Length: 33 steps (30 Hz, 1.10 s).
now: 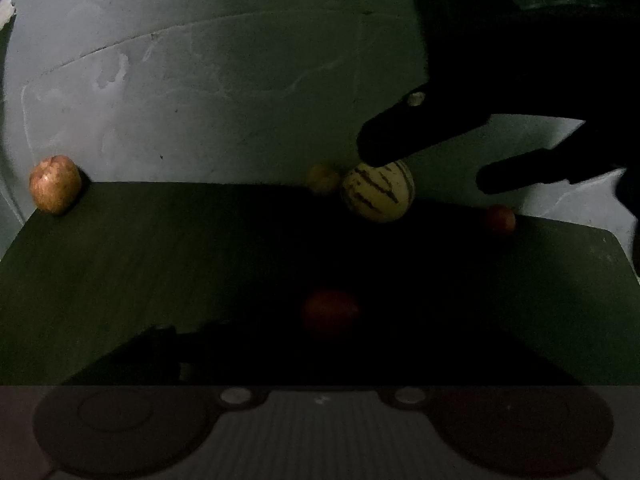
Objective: Organize fruits
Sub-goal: 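Grasp the striped pepino melon with the right tool while the left tool grasps a red tomato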
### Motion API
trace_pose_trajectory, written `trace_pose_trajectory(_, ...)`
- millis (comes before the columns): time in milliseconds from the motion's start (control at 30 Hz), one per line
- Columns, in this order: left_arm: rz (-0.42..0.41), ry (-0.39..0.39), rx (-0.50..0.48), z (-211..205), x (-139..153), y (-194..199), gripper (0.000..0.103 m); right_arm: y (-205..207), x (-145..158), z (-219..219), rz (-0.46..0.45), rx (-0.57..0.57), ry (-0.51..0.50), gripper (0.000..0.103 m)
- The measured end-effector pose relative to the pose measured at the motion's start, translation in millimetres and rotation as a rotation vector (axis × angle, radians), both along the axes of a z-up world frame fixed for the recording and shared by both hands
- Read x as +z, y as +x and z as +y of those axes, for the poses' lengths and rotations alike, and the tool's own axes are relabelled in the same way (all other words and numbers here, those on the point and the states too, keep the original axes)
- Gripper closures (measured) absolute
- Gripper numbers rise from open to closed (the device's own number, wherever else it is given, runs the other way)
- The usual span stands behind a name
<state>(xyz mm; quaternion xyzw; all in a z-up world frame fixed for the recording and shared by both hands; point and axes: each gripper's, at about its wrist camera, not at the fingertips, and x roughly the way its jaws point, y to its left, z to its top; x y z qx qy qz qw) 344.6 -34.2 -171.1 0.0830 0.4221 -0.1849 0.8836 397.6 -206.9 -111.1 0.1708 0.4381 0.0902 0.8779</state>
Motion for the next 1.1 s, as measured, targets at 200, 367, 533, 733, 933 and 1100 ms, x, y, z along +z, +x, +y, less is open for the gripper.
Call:
trace_pose_trajectory(200,-0.017,0.006,-0.015,-6.2,0.1,-4.0,0.055,15.5,-8.7,11.5,-0.017,0.005,-0.081,0.011)
trace_pose_trajectory(367,-0.025,0.005,-0.029,-8.0,0.1,-6.0,0.063,27.8,-17.8,20.9,-0.018,0.012,-0.124,0.014)
trace_pose_trajectory(533,-0.025,-0.004,-0.035,-6.9,0.8,-7.2,0.069,38.1,-25.4,28.5,-0.001,0.023,-0.16,0.019)
trace_pose_trajectory(733,-0.026,-0.009,-0.039,-6.3,1.8,-8.7,0.069,44.8,-32.3,35.1,0.014,0.03,-0.221,0.046)
trace_pose_trajectory(933,-0.023,-0.021,-0.03,-4.3,0.9,-3.6,0.07,44.8,-32.4,38.0,-0.002,0.045,-0.251,0.049)
trace_pose_trajectory(1100,-0.017,-0.033,-0.026,-4.4,3.7,-3.2,0.071,36.3,-23.7,36.8,-0.023,0.05,-0.237,0.049)
